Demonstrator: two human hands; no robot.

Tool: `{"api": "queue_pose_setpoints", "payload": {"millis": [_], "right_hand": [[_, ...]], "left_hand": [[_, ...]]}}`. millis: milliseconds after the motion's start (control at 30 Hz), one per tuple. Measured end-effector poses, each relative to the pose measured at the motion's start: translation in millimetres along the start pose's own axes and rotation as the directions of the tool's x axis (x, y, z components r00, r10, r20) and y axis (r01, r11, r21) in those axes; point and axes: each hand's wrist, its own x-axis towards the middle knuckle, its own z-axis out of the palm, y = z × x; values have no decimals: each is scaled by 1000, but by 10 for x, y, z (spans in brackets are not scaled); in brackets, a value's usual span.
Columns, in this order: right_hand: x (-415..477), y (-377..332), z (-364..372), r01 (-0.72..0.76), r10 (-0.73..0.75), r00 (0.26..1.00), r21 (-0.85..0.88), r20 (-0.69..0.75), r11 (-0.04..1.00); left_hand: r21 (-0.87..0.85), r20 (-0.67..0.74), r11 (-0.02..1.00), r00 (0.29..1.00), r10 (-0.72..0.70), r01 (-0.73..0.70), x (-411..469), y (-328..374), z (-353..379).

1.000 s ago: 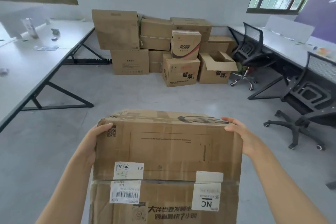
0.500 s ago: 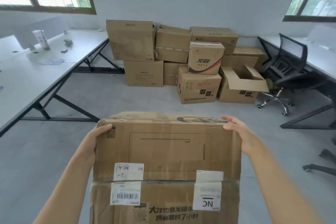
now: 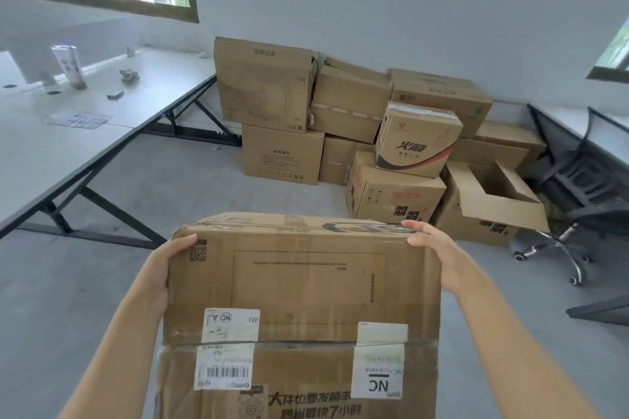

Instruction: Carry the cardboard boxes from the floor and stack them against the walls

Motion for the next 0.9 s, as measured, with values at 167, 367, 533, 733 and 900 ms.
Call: {"api": "queue_pose_setpoints", "payload": {"millis": [167, 367, 533, 733, 900], "right_hand": [[968, -697, 183, 45, -45, 999, 7, -2, 999], [1951, -1059, 299, 101, -101, 994, 15, -31, 995], [3052, -1386, 357, 118, -118, 993, 38, -1, 992], [4632, -2064, 479, 154, -161, 984, 84, 78, 984], [5761, -3003, 738, 299, -301, 937, 39, 175, 954]], "left_hand": [[-34, 38, 998, 997, 63, -61, 941, 619, 336], [-32, 60, 993, 992, 115, -113, 1905, 1142, 652], [-8, 49, 990, 988, 144, -144, 2788, 1600, 981], [20, 13, 965, 965, 261, -261, 3913, 2251, 1425], [9, 29, 921, 921, 388, -388, 4722, 2940, 1713]]}}
